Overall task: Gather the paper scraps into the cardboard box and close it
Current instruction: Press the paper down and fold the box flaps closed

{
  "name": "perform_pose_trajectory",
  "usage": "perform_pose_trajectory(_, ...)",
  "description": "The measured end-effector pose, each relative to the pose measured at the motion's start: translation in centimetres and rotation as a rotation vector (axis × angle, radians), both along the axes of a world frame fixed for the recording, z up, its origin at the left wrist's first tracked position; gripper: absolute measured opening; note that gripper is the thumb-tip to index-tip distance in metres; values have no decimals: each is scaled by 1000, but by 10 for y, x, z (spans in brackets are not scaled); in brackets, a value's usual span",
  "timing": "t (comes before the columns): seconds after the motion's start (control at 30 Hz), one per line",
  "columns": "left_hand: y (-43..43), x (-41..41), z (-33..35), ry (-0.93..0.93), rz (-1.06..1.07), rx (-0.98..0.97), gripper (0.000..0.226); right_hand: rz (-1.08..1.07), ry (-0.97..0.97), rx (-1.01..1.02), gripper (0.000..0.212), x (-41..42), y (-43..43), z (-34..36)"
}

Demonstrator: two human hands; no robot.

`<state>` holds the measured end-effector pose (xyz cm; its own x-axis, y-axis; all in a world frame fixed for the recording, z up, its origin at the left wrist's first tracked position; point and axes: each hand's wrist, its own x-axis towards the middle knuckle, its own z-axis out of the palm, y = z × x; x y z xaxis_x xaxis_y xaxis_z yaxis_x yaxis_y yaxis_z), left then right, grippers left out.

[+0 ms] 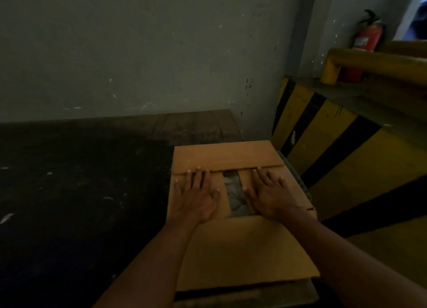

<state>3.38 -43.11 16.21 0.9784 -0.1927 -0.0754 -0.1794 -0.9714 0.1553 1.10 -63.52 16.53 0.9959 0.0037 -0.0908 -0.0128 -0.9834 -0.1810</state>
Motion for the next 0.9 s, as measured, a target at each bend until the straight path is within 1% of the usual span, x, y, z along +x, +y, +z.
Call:
perform_pose_trajectory(0.1, -1, 0, 1, 23, 6, 37, 67, -1, 22, -10, 74, 0, 0, 1)
perform_pose_trajectory(0.23, -3, 1, 0, 15, 10, 44, 67, 10, -11, 7, 73, 1, -1, -2)
perform_pose_trajectory(0.33, -3, 1, 1, 22, 17, 44, 67, 9, -78, 39, 68, 1, -3, -4)
perform_pose_trajectory(0.4, -3, 3, 5, 19, 30, 25, 67, 17, -170, 64, 59, 1, -4, -4)
perform_pose_trajectory(0.5, -7, -1, 11, -31, 78, -45, 68, 51, -314, 94, 40, -2, -3, -2)
perform_pose_trajectory(0.57, -10, -14, 13, -78, 80, -129, 67, 89, -349, 79, 37, -10, -2, 0)
perform_pose_trajectory(0.63, -8, -32, 13, -174, 50, -144, 66, 92, -340, 66, 39, -22, -1, 1)
perform_pose_trajectory(0.7, -1, -51, 10, -283, 83, -158, 67, 31, -329, 31, 42, -36, -5, 3)
perform_pose_trajectory(0.77, 10, -69, 7, -341, 212, -223, 70, -99, -319, -41, 50, -51, -12, 5)
perform_pose_trajectory(0.83, 24, -87, 1, -313, 364, -280, 76, -258, -254, -44, 61, -70, -21, 3)
perform_pose_trajectory(0.9, 36, -104, -6, -175, 460, -358, 81, -370, -148, 36, 67, -90, -27, -2)
